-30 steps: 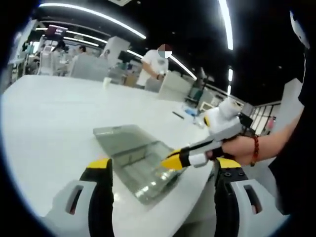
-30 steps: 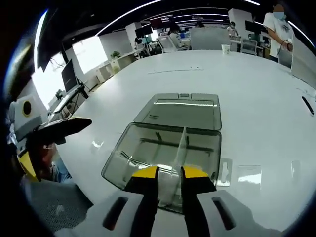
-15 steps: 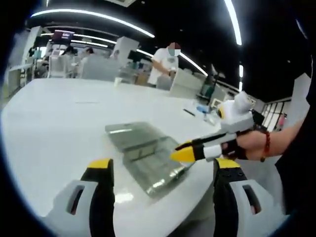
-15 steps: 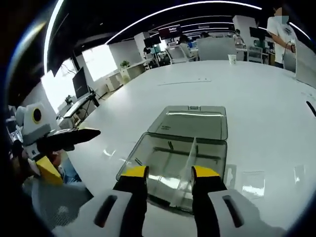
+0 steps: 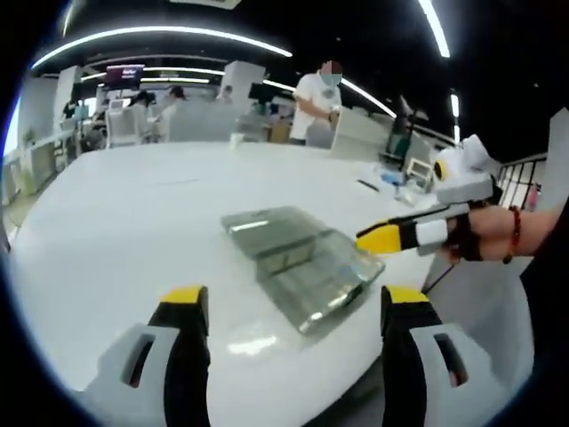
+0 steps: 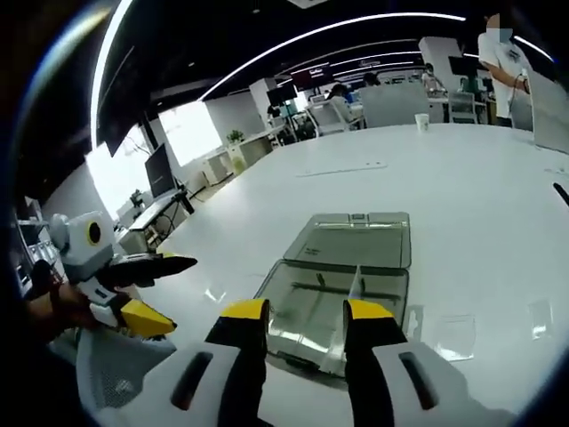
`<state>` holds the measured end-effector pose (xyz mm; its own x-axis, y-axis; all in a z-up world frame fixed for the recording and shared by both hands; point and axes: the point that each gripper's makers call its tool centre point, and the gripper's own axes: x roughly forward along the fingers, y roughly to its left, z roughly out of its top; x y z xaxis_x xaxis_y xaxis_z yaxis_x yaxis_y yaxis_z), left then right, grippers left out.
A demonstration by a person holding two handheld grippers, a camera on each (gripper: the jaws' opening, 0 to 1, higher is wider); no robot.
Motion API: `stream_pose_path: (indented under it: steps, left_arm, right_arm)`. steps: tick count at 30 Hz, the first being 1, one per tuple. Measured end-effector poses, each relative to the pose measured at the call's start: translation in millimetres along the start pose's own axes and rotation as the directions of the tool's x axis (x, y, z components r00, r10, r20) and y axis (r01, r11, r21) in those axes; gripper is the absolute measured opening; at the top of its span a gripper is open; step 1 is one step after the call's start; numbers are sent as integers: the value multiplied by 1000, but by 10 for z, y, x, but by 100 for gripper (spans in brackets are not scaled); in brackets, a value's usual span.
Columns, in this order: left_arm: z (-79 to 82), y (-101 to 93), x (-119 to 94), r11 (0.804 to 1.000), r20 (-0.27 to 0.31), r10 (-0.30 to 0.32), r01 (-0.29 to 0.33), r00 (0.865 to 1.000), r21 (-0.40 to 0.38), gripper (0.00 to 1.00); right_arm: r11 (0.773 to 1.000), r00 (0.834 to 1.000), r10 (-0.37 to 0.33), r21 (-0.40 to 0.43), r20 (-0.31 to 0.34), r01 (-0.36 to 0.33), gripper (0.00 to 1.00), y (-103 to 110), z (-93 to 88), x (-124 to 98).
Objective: Insert the divider into the dual guide fixture by aligning both edges with the guide slots and pushing it downward to the bottom, including one-sided entry, uneven engagement, binding, and posture correction.
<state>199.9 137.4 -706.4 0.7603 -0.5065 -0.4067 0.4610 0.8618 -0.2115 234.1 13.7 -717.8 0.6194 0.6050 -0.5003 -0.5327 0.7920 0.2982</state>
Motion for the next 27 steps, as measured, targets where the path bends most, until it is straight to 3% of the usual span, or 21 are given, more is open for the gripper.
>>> stream_pose_path:
  steps: [9,15,22,25,27]
  left_arm:
    - [-47,-16,36,999,-38,20,-18,999,45,76]
    - [-83,10,71,997,-69,53,-49,996,57,75]
    - [-244,65,113,994,-161,80,-68,984,82,74]
    - [-354,128,108,986,-232,117,-85,966,143,73]
    - [-364,134,132,986,-235,119,-86,965,145,73]
  right_arm:
    - [1000,999,-13,8,36,13,30,-150,34,-238]
    - [1000,1000,-7,-8,28,7,36,-187,-19,-366]
    - [1000,998,19,16,58,-20,38,-169,18,-483]
    - [1000,998,0,14,68,-1,36,-201,40,-531]
    - [1000,998,-9,18,69,8,36,-228,47,-558]
